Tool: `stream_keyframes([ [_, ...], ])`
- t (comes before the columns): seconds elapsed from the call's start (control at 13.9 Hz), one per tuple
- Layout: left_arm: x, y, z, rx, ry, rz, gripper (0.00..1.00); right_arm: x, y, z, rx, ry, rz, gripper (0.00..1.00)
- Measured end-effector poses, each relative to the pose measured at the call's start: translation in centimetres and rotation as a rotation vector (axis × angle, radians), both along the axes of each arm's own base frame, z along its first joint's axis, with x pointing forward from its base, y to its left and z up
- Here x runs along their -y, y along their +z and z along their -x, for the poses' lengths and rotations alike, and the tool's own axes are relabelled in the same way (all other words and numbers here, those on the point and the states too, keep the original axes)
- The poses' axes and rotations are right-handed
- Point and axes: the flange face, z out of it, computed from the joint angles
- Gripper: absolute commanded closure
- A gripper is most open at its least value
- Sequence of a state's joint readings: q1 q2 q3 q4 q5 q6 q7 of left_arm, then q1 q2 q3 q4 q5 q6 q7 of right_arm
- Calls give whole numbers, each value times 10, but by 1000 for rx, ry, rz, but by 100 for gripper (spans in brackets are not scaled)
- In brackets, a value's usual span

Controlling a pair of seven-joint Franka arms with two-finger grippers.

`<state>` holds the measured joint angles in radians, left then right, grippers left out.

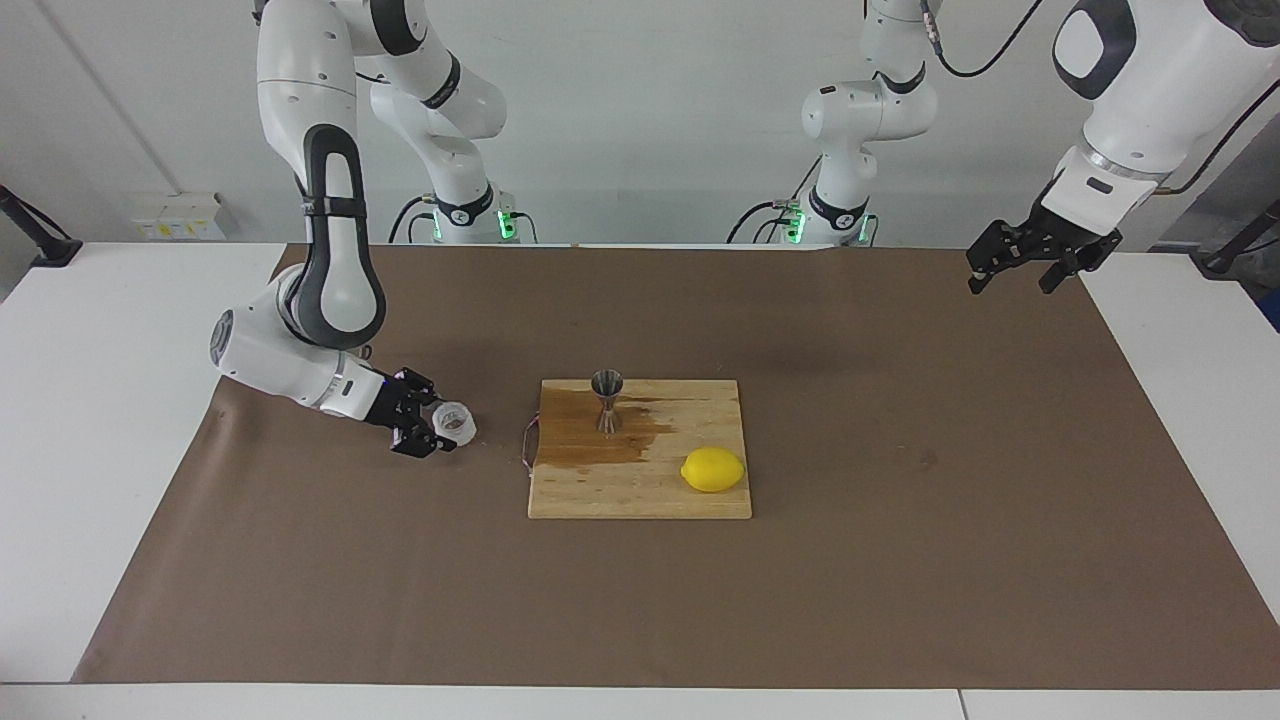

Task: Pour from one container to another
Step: 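Set the white cup down beside the board and open the right gripper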

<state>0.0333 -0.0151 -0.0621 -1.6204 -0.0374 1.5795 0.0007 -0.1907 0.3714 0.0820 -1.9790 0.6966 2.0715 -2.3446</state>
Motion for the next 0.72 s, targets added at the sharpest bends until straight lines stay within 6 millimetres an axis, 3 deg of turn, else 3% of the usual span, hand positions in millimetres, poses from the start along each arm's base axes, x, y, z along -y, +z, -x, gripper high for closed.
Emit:
stream_keyframes([
  [0.14,0,0,0,0,0,0,0,-3,20,-2,-9,-31,32,0],
  [0.5,0,0,0,0,0,0,0,-29,127,18,-190,-235,302,0],
  [0.72,0,0,0,0,0,0,0,-29,147,25,-277,-463,456,0],
])
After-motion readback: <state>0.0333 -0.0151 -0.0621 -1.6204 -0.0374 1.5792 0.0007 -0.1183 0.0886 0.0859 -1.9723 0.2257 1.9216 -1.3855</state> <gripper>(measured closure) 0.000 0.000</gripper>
